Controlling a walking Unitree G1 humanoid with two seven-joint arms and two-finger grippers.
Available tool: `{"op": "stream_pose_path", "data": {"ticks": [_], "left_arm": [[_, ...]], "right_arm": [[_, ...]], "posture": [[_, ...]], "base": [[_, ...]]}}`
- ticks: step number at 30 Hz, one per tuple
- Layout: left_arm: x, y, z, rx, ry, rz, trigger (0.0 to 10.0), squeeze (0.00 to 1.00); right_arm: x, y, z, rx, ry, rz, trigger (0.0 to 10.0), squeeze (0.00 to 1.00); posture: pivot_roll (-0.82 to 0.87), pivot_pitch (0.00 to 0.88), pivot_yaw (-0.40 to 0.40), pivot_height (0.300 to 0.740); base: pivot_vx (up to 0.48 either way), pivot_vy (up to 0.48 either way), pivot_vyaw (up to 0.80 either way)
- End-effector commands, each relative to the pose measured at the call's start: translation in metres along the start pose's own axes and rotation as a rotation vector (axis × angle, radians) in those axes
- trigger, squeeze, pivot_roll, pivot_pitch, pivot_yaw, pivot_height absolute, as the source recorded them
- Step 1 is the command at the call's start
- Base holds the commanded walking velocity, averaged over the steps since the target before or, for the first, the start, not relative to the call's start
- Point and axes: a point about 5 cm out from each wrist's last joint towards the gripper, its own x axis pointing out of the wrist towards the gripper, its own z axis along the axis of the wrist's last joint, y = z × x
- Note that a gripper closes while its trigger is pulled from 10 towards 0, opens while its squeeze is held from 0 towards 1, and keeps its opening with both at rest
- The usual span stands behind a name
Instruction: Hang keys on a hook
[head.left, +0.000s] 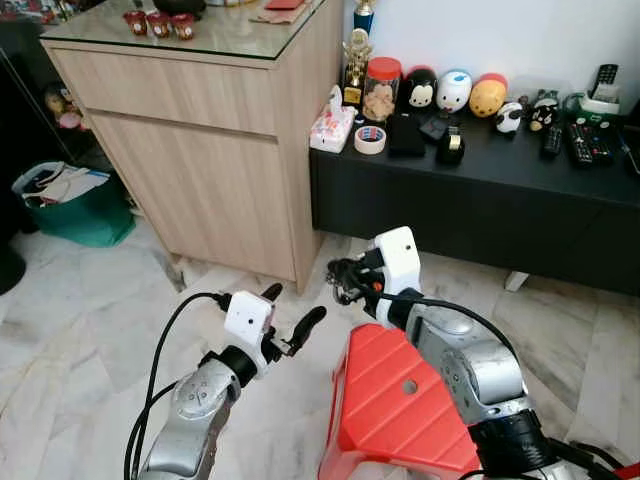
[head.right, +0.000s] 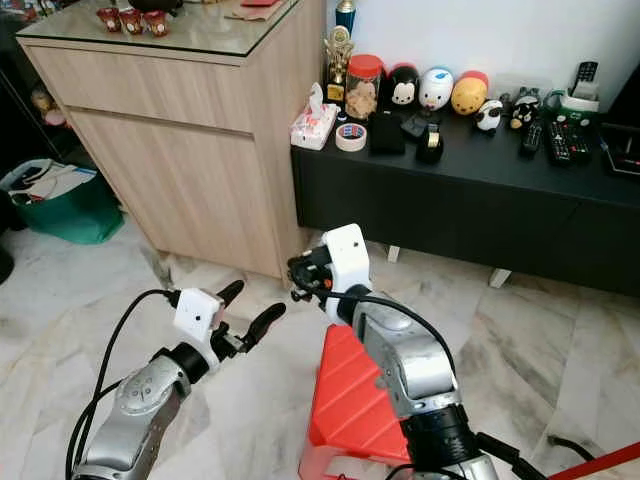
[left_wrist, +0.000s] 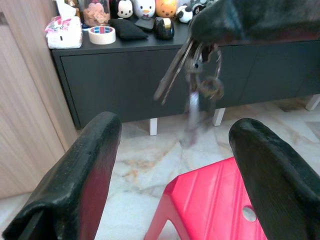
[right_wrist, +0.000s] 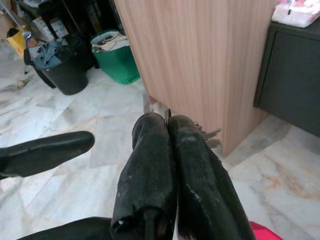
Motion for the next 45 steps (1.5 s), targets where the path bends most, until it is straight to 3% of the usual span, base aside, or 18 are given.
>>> {"op": "stream_pose_path", "data": {"ticks": [1,10,16,31,36,45], "left_arm": [[-0.002,-0.004,-0.001,-0.006,0.017,-0.029,10.0,0.0],[-0.005,-0.009,0.005,-0.163,0.012,-0.112,10.0,0.0],[-0.008,-0.009,0.004,-0.201,0.021,-0.118,10.0,0.0],[-0.015,0.003,-0.011,-0.31,0.102,-0.041,10.0,0.0],[-0.019,0.004,-0.015,-0.37,0.104,-0.061,10.0,0.0],[-0.019,0.005,-0.013,-0.393,0.084,-0.1,10.0,0.0]], "right_arm": [[0.001,0.008,0.008,-0.004,-0.023,0.02,10.0,0.0],[-0.002,0.018,0.003,-0.05,0.047,0.054,10.0,0.0],[-0.004,0.019,-0.006,-0.057,0.117,0.068,10.0,0.0],[-0.007,0.022,-0.007,-0.045,0.153,0.087,10.0,0.0],[-0.007,0.025,-0.005,-0.048,0.149,0.102,10.0,0.0],[-0.008,0.029,-0.003,-0.046,0.146,0.124,10.0,0.0]], "posture": [[0.1,0.073,-0.016,0.74],[0.09,0.093,-0.017,0.74],[0.09,0.103,-0.018,0.74],[0.09,0.113,-0.02,0.74],[0.09,0.114,-0.021,0.74],[0.09,0.114,-0.021,0.74]], "base": [[0.0,0.0,0.0],[0.0,0.0,0.0],[0.0,0.0,0.0],[0.0,0.0,0.0],[0.0,0.0,0.0],[0.0,0.0,0.0]]}}
